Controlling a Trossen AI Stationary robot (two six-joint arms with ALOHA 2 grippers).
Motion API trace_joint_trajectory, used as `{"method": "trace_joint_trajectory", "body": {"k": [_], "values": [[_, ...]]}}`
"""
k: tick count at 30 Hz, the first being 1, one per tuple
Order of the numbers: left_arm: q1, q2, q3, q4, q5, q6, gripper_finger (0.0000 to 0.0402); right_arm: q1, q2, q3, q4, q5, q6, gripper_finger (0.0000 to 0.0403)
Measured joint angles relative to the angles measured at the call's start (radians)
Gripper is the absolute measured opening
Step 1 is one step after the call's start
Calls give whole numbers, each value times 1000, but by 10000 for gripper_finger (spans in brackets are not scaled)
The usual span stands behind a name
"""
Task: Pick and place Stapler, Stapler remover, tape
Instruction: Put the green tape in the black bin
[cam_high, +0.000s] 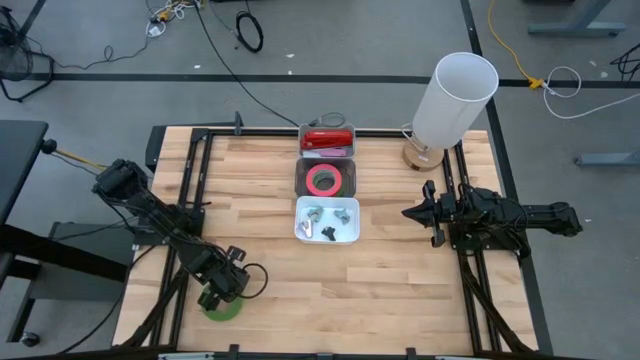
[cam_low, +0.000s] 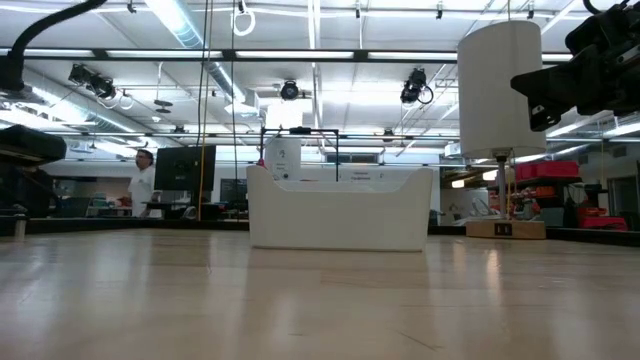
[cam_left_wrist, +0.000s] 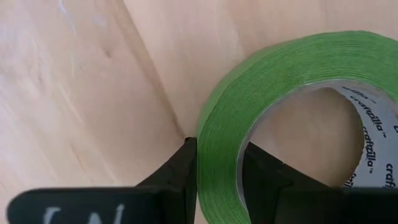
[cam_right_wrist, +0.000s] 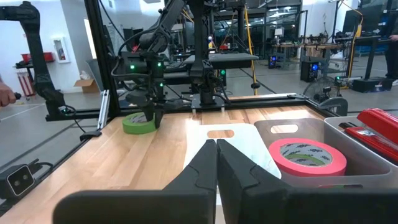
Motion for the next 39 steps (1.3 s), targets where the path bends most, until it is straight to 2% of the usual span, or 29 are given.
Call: {"method": "trace_joint_trajectory", "body": {"k": [12,18,29,39], "values": [[60,-3,132,-54,-6,42,96,0,0,0,0,0,0,13],[119,-3,243,-98,-26,136,96,0,0,0,0,0,0,13],[297,-4,434,-143,-75,293,96,0,0,0,0,0,0,13],[474,-4,446,-149,-75,325,96,0,0,0,0,0,0,13]]}}
